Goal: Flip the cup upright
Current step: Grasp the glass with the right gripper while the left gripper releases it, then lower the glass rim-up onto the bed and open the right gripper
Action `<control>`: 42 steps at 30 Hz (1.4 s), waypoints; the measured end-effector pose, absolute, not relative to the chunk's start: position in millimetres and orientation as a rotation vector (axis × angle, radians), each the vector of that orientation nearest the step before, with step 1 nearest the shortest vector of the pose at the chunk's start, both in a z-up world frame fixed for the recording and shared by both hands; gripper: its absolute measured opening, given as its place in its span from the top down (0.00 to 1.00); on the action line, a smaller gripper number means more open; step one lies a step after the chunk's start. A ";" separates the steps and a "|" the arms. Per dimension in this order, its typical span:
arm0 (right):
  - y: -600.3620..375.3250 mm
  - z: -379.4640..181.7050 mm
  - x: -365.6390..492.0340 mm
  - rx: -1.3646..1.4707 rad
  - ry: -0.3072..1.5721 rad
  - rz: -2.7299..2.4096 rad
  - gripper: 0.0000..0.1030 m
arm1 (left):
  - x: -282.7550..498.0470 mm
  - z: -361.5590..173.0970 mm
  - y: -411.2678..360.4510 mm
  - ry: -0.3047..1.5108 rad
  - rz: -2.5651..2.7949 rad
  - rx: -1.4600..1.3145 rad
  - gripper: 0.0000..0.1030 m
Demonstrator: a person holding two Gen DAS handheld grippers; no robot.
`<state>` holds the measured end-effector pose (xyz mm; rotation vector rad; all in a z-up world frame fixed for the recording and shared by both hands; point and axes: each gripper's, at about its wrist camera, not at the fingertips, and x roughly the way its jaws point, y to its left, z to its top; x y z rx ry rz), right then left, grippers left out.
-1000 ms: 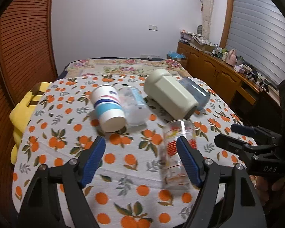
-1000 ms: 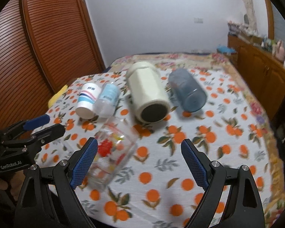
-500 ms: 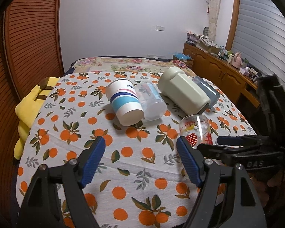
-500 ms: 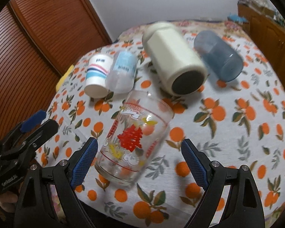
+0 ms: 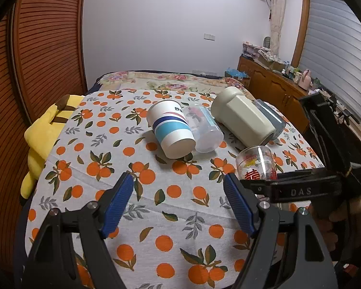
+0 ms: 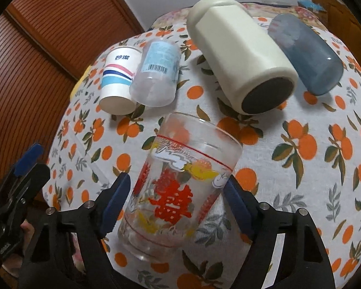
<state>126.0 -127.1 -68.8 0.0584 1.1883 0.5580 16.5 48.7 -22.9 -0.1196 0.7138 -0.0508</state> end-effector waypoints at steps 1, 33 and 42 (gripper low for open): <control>-127.0 -69.9 128.6 0.064 1.195 0.561 0.22 | 16.5 -23.5 48.4 0.715 -0.051 -0.119 0.25; -133.4 -27.8 101.5 -0.188 0.825 0.597 0.33 | 15.8 -25.8 47.3 0.721 -0.049 -0.120 0.25; -132.6 -25.8 76.2 -0.273 0.744 0.580 0.34 | 11.7 -18.3 45.2 0.685 -0.050 -0.128 0.25</control>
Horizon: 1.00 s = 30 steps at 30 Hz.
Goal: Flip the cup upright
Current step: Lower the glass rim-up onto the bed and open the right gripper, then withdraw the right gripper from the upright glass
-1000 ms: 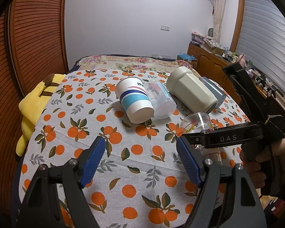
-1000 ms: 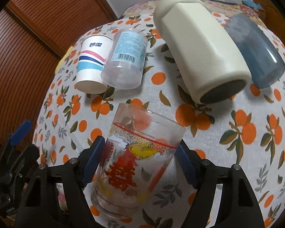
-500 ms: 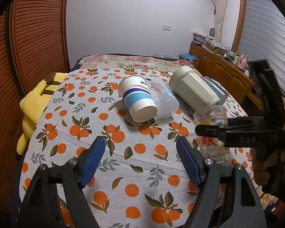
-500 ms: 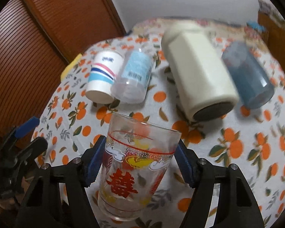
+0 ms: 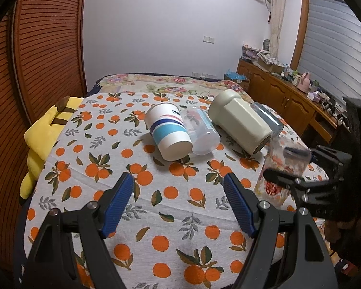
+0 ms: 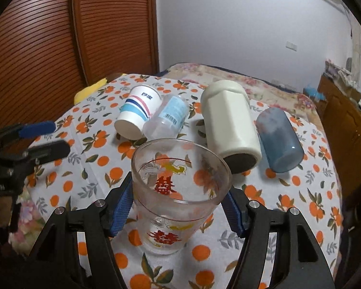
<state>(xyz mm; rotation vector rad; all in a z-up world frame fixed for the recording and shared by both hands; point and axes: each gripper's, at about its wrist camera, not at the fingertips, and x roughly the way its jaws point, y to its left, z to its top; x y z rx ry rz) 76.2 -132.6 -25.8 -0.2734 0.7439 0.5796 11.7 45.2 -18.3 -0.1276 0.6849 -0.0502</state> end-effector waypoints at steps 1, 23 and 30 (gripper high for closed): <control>-132.3 -26.0 73.2 -0.279 0.739 0.578 0.34 | 10.4 -17.1 45.2 0.676 -0.048 -0.128 0.25; -158.6 -5.4 35.5 -0.163 0.676 0.574 0.16 | -7.8 15.0 18.1 0.536 -0.005 -0.031 0.23; -191.3 13.7 21.1 -0.067 0.581 0.512 0.10 | -16.0 23.8 1.7 0.516 0.002 -0.006 0.22</control>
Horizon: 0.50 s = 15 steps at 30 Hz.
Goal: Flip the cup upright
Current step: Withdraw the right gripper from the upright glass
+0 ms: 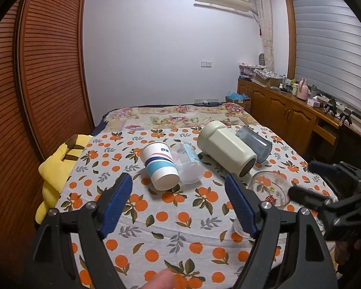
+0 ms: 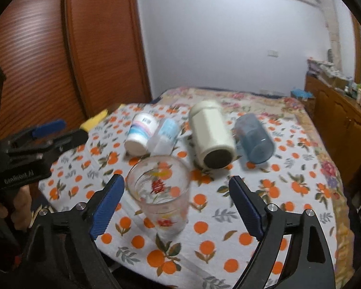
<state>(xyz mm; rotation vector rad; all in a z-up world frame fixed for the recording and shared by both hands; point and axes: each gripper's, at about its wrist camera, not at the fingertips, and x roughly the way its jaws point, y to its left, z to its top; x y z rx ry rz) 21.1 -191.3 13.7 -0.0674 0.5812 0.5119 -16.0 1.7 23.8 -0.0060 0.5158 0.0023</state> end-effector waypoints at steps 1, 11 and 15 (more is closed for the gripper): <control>-195.7 15.6 19.7 -0.056 0.567 0.497 0.07 | -17.0 24.2 -0.4 0.514 0.006 -0.003 0.21; -225.0 19.2 12.8 -0.019 0.505 0.416 0.00 | -28.3 27.9 -17.6 0.497 0.008 0.011 0.12; -228.8 16.9 9.5 -0.011 0.498 0.404 0.00 | -32.8 27.4 -21.7 0.497 0.011 0.016 0.11</control>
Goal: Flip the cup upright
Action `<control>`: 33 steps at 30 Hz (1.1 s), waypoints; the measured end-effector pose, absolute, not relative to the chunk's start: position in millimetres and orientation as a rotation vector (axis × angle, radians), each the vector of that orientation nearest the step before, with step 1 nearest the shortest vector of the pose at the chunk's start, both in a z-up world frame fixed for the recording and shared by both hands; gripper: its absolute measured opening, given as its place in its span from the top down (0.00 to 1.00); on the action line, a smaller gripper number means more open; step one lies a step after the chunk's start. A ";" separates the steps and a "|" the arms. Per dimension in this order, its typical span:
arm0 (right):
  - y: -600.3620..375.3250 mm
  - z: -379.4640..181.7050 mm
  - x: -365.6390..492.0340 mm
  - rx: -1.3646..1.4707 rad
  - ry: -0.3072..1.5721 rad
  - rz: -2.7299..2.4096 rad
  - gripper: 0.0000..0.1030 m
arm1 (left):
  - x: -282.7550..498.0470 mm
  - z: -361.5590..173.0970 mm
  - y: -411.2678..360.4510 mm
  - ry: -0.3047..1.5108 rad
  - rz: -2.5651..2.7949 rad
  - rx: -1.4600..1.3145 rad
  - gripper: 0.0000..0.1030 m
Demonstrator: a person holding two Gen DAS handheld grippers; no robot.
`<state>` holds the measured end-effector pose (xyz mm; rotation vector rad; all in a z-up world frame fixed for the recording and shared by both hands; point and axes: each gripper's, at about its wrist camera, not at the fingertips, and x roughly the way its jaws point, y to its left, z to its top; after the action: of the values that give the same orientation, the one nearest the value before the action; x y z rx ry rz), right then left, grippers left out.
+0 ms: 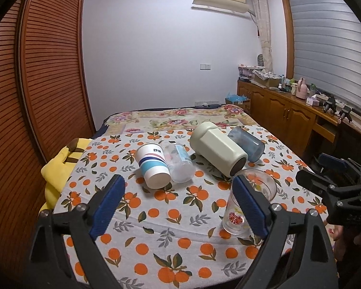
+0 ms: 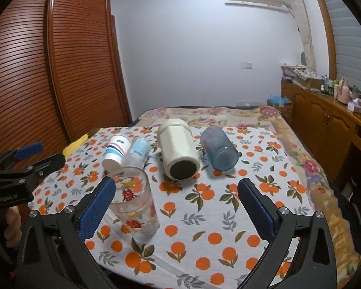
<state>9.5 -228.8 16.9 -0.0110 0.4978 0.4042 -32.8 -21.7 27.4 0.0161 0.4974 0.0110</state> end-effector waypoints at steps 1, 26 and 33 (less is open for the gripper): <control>-229.3 16.4 8.5 -0.010 0.495 0.399 0.00 | -33.4 26.9 -22.1 0.498 0.010 0.017 0.11; -228.3 6.4 2.7 -0.001 0.494 0.354 0.00 | -42.0 17.4 -20.7 0.502 0.017 0.008 0.11; -228.5 7.0 2.7 0.000 0.492 0.351 0.00 | -42.4 18.8 -20.9 0.496 0.019 0.006 0.11</control>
<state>2.7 -228.5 7.0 -0.0002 0.4924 0.3507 -42.4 -20.9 18.8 0.0059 0.4962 0.0190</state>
